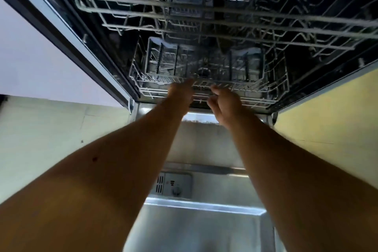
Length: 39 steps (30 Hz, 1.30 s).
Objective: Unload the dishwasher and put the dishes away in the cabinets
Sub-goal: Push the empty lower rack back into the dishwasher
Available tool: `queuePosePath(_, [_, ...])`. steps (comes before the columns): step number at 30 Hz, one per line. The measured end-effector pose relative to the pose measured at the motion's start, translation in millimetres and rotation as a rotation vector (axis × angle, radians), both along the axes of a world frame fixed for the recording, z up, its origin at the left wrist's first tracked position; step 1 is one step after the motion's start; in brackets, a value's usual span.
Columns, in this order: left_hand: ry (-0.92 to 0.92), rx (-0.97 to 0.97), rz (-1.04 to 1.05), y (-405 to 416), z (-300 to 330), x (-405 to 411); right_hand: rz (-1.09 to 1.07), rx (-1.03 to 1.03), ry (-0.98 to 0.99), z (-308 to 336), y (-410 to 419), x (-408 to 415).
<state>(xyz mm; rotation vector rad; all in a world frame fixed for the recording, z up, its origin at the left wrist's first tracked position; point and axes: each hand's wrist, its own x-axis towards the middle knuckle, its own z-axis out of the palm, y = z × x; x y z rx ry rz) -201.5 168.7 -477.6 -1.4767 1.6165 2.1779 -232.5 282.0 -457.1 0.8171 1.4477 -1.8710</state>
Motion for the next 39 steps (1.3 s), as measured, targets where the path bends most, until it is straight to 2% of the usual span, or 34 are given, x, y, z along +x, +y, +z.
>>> queuePosePath(5, [0.016, 0.086, 0.131, 2.5, 3.8, -6.5, -0.024, -0.007, 0.006, -6.0, 6.0, -7.8])
queuePosePath(9, [0.034, 0.144, 0.163, 3.3, 12.9, 4.0, 0.027, -0.061, 0.006, -8.9, 9.0, -1.7])
queuePosePath(13, [0.091, 0.167, 0.138, 0.9, 7.1, 32.5, 0.009, -0.016, -0.009, -11.8, 14.3, 14.7])
queuePosePath(16, [0.056, 0.178, 0.115, 2.8, 0.2, 76.7, -0.009, -0.010, -0.056, -10.7, 26.7, 48.2])
queuePosePath(24, [0.104, 0.347, 0.318, 23.1, 13.3, 199.6, -0.060, 0.006, -0.154, -14.2, 66.2, 159.5])
queuePosePath(30, [0.098, 0.396, 0.174, 56.4, 8.9, 300.4, -0.093, 0.027, -0.158, -18.4, 103.2, 257.0])
queuePosePath(34, [-0.011, 0.519, 0.363, 86.1, -7.3, 361.8, -0.126, 0.049, -0.209, -31.2, 135.2, 325.9])
queuePosePath(39, [-0.027, 0.549, 0.406, 122.8, -34.2, 424.8, -0.152, 0.072, -0.273, -56.5, 173.1, 387.1])
